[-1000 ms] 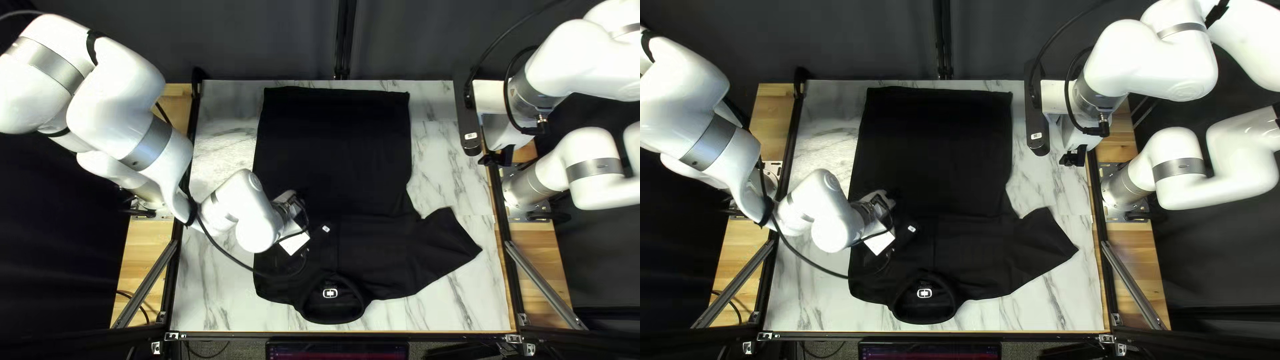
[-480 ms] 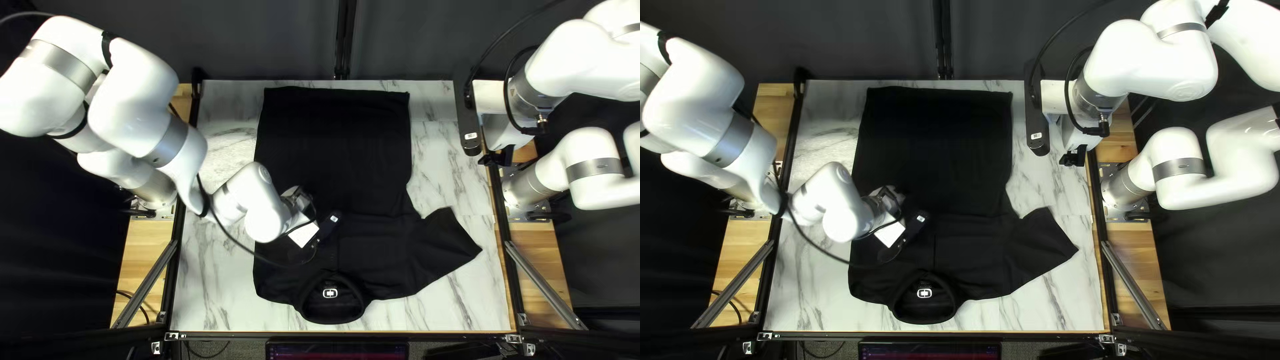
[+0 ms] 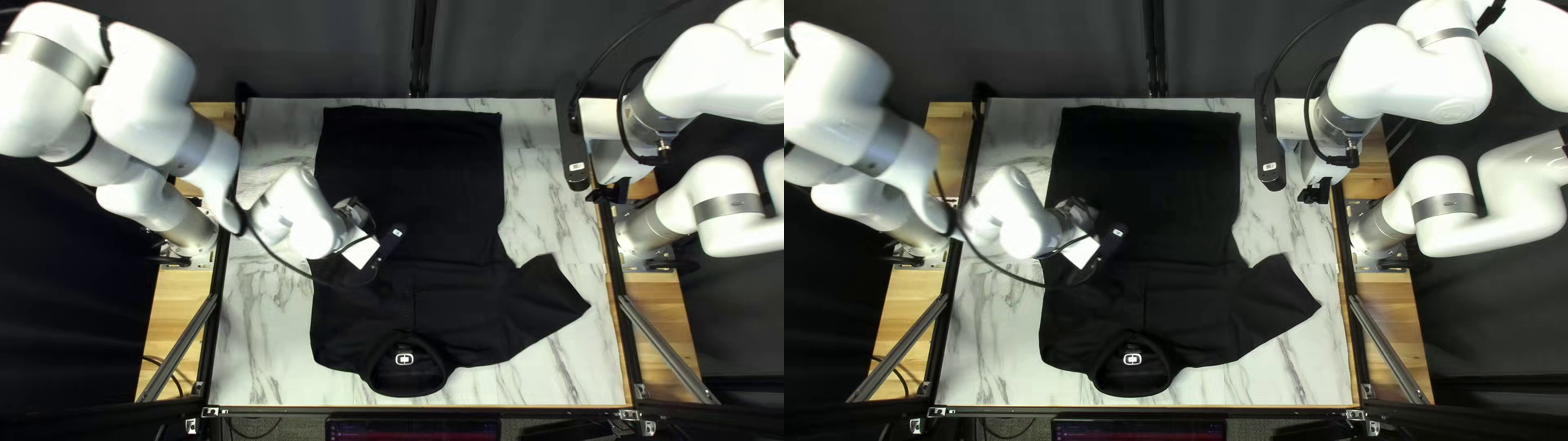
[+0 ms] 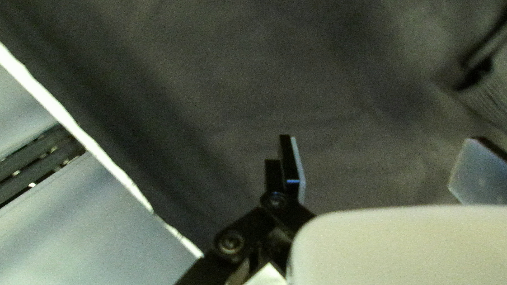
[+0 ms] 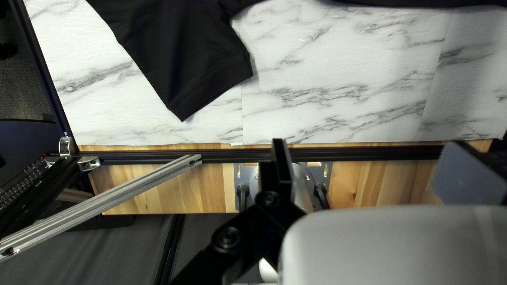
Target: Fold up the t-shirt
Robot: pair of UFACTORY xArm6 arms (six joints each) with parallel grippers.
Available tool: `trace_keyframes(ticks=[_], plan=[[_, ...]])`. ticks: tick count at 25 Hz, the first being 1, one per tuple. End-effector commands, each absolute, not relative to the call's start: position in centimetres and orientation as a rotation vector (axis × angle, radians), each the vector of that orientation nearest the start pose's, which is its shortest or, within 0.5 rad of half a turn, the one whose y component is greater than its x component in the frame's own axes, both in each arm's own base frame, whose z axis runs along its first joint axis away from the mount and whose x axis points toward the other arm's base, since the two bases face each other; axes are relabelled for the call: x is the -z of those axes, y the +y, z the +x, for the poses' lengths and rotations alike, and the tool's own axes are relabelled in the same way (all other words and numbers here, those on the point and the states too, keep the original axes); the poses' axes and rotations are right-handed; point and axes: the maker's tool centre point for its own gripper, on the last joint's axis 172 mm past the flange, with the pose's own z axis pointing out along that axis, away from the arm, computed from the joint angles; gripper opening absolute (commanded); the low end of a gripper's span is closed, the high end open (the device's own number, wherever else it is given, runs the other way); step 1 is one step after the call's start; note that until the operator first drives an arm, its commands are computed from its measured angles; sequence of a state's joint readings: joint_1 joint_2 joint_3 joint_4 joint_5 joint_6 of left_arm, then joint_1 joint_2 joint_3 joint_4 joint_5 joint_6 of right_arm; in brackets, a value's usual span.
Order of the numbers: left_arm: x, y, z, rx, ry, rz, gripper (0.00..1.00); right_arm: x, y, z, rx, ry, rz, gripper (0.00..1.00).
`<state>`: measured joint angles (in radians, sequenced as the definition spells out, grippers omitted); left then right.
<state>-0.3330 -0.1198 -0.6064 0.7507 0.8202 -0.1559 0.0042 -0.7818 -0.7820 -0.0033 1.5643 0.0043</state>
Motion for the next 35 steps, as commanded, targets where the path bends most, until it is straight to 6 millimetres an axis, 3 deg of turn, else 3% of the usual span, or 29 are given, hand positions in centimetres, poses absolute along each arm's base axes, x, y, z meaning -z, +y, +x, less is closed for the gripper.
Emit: trace_keyframes(ticks=[1, 3, 8, 12, 19, 35], plan=[[-11.6, -5.4, 40.1, 0.026, 0.939, -2.436, 1.0, -31.3, 0.0, 25.6, -0.001, 0.0, -3.145, 1.0], [-13.0, -5.9, 39.8, 0.013, 0.933, -2.44, 1.0, -31.3, 0.0, 25.6, -0.001, 0.0, -3.145, 1.0], [-19.3, -6.8, 38.2, -0.044, 0.905, -2.481, 1.0, -31.3, 0.0, 25.6, -0.001, 0.0, -3.145, 1.0], [-24.5, -6.5, 36.2, -0.077, 0.838, -2.61, 1.0, -31.3, 0.0, 25.6, -0.001, 0.0, -3.145, 1.0], [-29.7, -5.2, 33.5, -0.053, 0.736, -2.786, 1.0, -31.3, 0.0, 25.6, -0.001, 0.0, -3.145, 1.0], [-29.7, -5.2, 33.5, -0.053, 0.736, -2.786, 1.0, -31.3, 0.0, 25.6, -0.001, 0.0, -3.145, 1.0]])
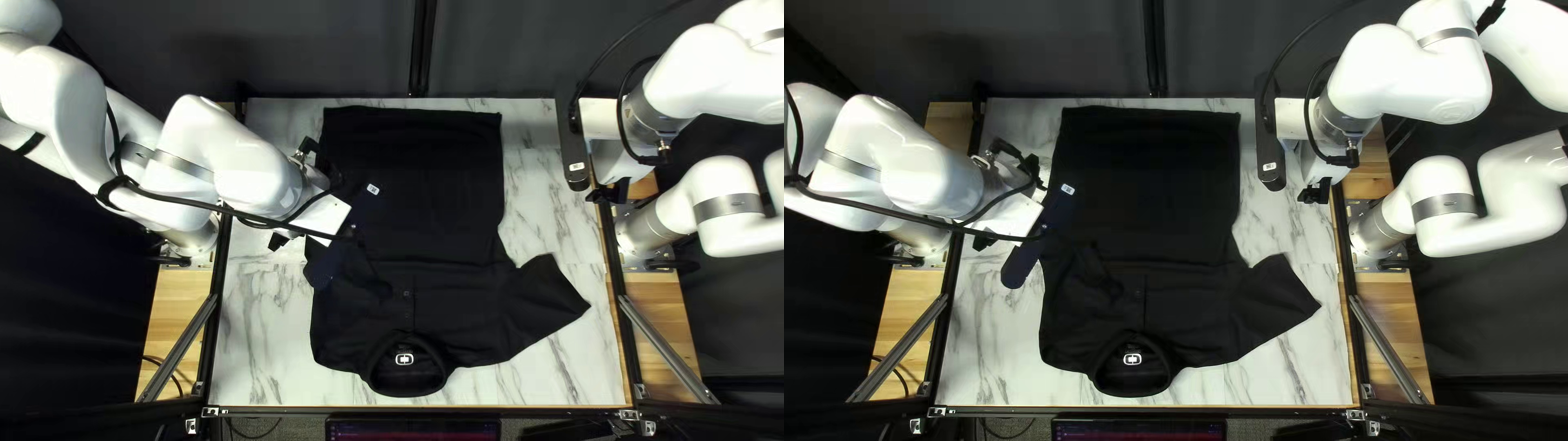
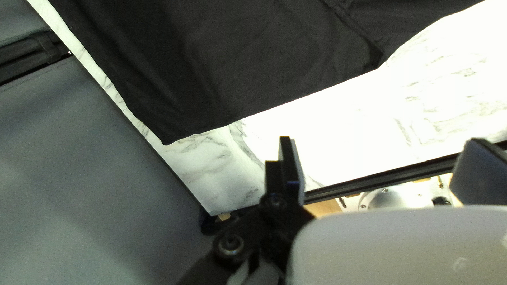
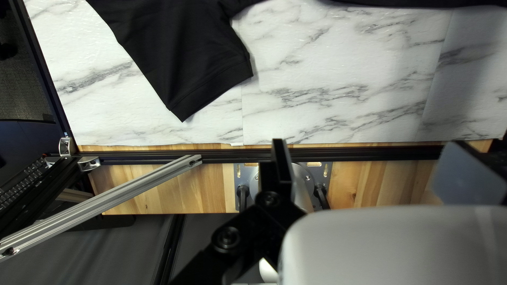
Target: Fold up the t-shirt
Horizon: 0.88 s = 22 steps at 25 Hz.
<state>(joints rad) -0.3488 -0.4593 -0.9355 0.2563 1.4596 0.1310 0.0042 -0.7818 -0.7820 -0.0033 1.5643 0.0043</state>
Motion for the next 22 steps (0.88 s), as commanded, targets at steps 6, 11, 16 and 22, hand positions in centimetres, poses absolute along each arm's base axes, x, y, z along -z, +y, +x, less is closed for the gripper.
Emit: trace_keyframes(ticks=[6, 11, 16, 22], plan=[[-32.2, -4.0, 30.4, -0.015, 0.632, -2.823, 1.0, -31.3, 0.0, 25.6, -0.001, 0.0, -3.145, 1.0], [-35.7, -3.7, 28.4, 0.052, 0.569, -2.839, 1.0, -31.3, 0.0, 25.6, -0.001, 0.0, -3.145, 1.0], [-38.6, -3.1, 27.3, 0.121, 0.554, -2.853, 1.0, -31.3, 0.0, 25.6, -0.001, 0.0, -3.145, 1.0], [-38.7, -2.8, 27.1, 0.134, 0.552, -2.861, 1.0, -31.3, 0.0, 25.6, -0.001, 0.0, -3.145, 1.0]])
